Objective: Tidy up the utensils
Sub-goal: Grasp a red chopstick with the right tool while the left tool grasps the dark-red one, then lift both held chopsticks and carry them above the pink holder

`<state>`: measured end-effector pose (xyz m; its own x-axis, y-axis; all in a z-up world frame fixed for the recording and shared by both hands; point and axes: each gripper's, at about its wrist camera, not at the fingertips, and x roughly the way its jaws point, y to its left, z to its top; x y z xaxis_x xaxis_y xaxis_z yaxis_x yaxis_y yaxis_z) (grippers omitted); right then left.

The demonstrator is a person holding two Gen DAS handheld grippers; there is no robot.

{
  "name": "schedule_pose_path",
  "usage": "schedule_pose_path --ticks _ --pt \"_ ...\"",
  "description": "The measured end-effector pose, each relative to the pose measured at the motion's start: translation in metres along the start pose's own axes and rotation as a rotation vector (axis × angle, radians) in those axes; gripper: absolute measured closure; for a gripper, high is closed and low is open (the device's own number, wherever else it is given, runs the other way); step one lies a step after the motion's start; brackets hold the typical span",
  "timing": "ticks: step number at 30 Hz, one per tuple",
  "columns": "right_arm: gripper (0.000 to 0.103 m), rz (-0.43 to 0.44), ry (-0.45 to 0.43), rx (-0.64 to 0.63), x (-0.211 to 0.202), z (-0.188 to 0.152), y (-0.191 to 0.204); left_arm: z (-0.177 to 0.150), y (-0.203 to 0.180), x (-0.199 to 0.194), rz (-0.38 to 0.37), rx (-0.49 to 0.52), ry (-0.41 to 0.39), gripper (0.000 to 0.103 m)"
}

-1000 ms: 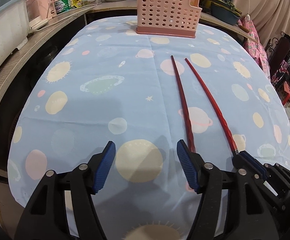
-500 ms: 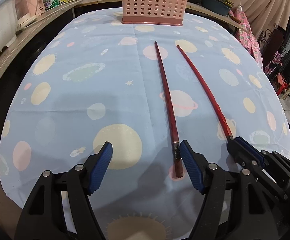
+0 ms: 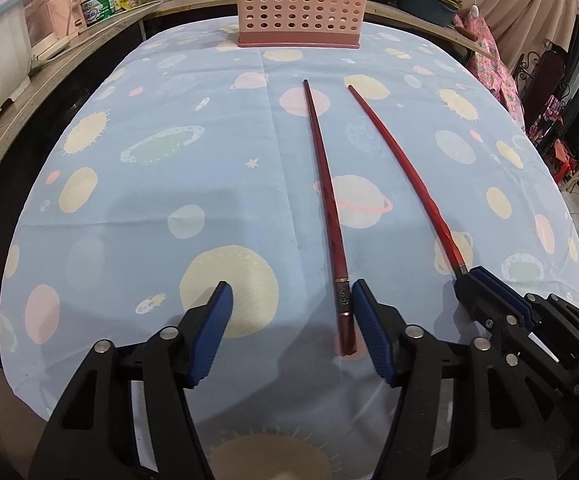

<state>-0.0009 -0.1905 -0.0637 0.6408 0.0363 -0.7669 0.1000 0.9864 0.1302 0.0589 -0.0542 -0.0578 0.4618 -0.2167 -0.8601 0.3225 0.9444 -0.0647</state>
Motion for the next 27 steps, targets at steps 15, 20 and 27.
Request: schedule_pose_path --ticks 15,20,27 --pt "0.096 0.001 0.0 -0.001 -0.0003 -0.0002 0.0002 0.0021 0.0042 -0.0016 -0.034 -0.013 0.013 0.095" --pt "0.096 0.001 0.0 0.0 -0.0001 -0.0001 0.0008 0.0024 0.0045 -0.0019 -0.041 -0.017 0.018 0.095" --pt "0.096 0.002 -0.011 0.003 -0.0045 0.0009 0.0019 0.0057 0.0063 -0.0091 -0.049 -0.027 0.009 0.096"
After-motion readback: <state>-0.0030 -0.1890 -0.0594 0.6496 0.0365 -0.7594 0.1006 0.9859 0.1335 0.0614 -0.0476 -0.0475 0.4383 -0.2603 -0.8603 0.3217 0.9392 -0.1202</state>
